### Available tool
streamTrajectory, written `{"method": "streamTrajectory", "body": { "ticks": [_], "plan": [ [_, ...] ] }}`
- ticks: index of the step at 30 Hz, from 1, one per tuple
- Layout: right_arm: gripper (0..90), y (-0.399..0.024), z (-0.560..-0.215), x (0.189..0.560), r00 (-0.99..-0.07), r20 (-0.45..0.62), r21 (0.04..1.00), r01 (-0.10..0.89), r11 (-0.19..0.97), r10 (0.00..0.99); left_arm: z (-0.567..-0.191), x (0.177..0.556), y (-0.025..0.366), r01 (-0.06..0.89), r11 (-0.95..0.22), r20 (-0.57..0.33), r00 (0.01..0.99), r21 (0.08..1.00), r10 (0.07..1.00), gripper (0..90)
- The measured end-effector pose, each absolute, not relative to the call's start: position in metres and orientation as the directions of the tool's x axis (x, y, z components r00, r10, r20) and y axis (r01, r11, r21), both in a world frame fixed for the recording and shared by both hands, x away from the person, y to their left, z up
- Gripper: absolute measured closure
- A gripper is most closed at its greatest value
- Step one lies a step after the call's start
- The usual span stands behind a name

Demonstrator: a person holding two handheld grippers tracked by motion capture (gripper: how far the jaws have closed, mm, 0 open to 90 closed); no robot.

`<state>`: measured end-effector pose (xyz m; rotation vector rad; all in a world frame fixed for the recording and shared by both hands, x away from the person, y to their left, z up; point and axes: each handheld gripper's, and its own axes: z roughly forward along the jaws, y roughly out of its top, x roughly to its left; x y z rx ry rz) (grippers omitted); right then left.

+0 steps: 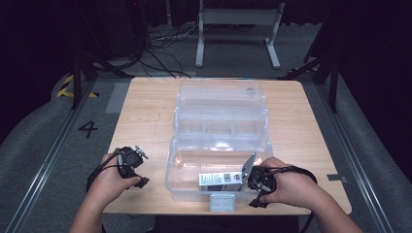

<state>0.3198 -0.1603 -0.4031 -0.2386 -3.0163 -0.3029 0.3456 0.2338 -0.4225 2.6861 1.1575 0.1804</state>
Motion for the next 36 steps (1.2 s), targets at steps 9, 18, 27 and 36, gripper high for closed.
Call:
{"method": "streamTrajectory", "body": {
  "ticks": [9,18,27,36],
  "plan": [
    [47.4,-0.156,-0.422,0.319,-0.989,0.111,0.169,0.117,0.979,0.099,-0.421,0.346,0.233,0.69,-0.673,0.03,0.692,0.266,0.722,29.5],
    [54.2,-0.153,-0.423,0.318,-0.992,0.076,0.13,0.108,0.986,0.098,-0.421,0.348,0.233,0.69,-0.638,-0.032,0.687,0.343,0.726,43.7],
    [85.7,-0.148,-0.425,0.312,-0.998,0.047,0.064,0.041,0.997,0.038,-0.42,0.352,0.231,0.662,-0.637,-0.032,0.703,0.396,0.71,48.1],
    [87.4,-0.147,-0.425,0.311,-0.999,0.042,0.055,0.02,0.998,0.018,-0.398,0.358,0.227,0.629,-0.662,0.019,0.719,0.407,0.695,33.6]
  ]
}}
